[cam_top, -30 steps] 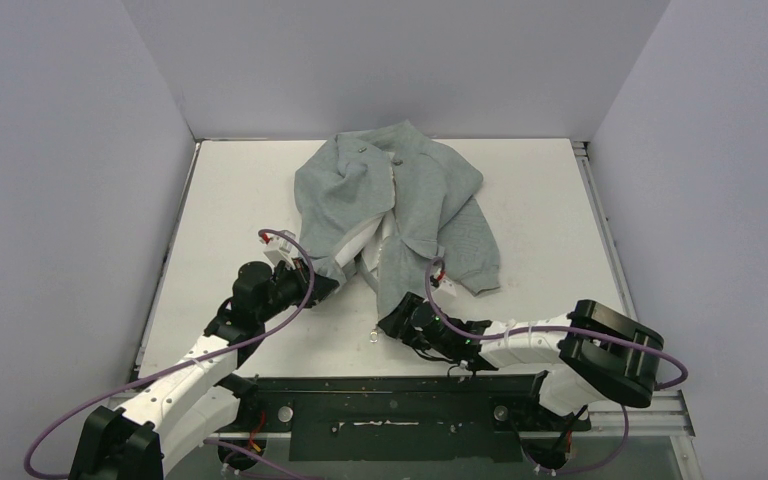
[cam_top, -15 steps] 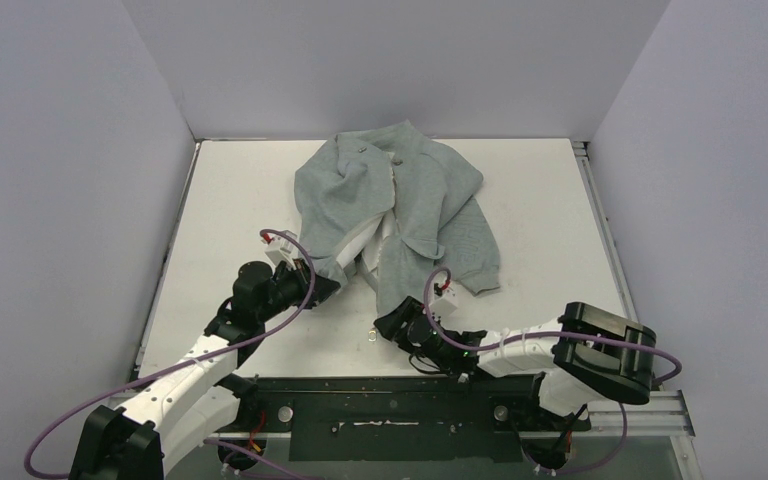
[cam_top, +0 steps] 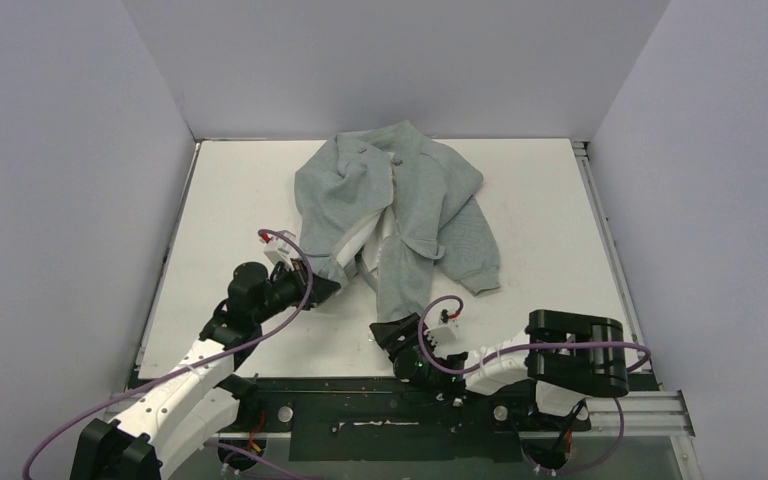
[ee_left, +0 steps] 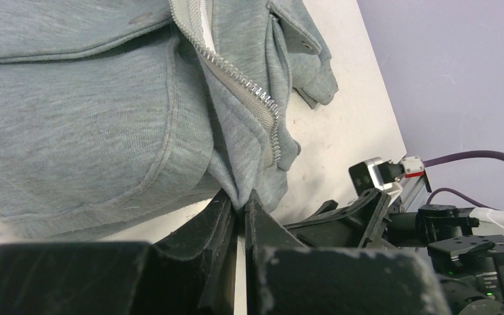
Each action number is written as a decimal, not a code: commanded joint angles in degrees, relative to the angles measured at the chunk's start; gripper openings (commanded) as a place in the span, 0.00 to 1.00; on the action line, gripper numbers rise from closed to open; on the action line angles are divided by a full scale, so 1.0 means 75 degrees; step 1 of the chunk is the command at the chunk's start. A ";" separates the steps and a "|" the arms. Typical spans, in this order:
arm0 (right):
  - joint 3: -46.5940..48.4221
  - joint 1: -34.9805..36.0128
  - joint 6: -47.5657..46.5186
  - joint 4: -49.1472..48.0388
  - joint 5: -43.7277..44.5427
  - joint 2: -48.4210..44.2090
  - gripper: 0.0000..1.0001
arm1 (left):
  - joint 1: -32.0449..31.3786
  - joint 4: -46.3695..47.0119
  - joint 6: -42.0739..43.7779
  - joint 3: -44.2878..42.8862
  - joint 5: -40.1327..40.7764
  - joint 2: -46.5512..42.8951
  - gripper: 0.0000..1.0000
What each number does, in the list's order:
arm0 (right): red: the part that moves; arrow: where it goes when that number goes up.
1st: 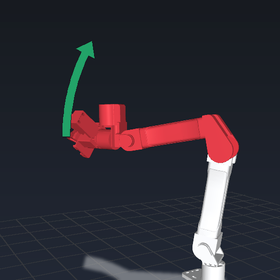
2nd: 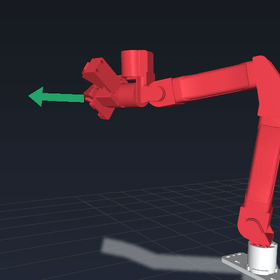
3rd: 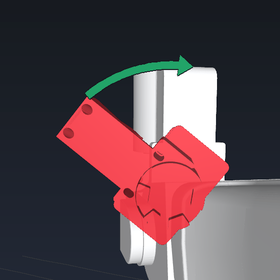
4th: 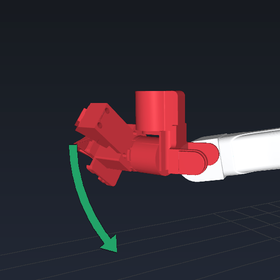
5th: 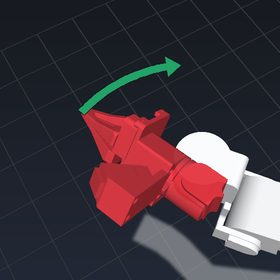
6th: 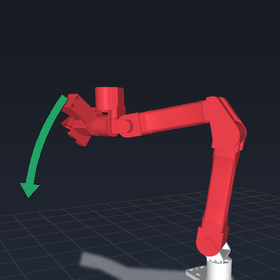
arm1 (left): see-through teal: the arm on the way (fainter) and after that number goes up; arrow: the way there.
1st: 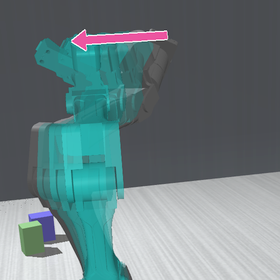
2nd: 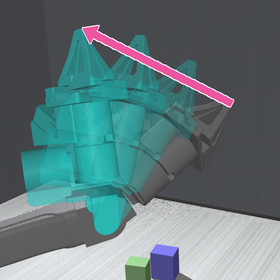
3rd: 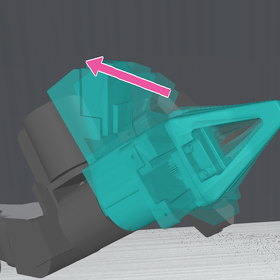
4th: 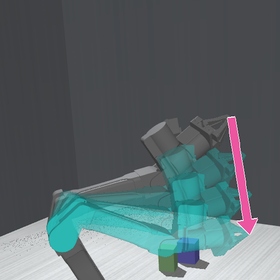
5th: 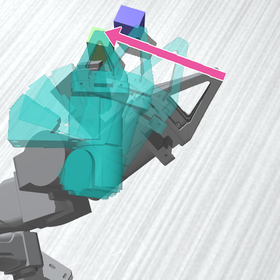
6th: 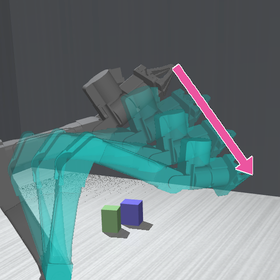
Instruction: Zip up the jacket
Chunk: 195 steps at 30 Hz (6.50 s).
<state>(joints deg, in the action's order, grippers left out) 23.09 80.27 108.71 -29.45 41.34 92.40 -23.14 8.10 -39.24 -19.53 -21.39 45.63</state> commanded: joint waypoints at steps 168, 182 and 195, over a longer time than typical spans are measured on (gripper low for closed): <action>-0.0322 -0.3515 -0.7402 0.0453 -0.5568 -0.0567 0.00 | -0.2144 0.3476 -0.0018 -0.0866 0.1371 0.5034 0.00; -0.0598 -0.4282 -1.0114 -0.0975 -0.6538 -0.5170 0.00 | -0.0585 0.2846 -0.0310 -0.1494 0.0999 0.0976 0.00; 0.1480 -0.5639 -0.9305 -0.3338 -1.0608 -0.4273 0.00 | -0.0548 0.5373 -0.1895 -0.1708 0.0207 0.0476 0.00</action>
<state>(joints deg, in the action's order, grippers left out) 30.57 40.10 32.64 -36.62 -26.35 57.36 -27.57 37.01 -49.52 -28.29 -16.73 50.19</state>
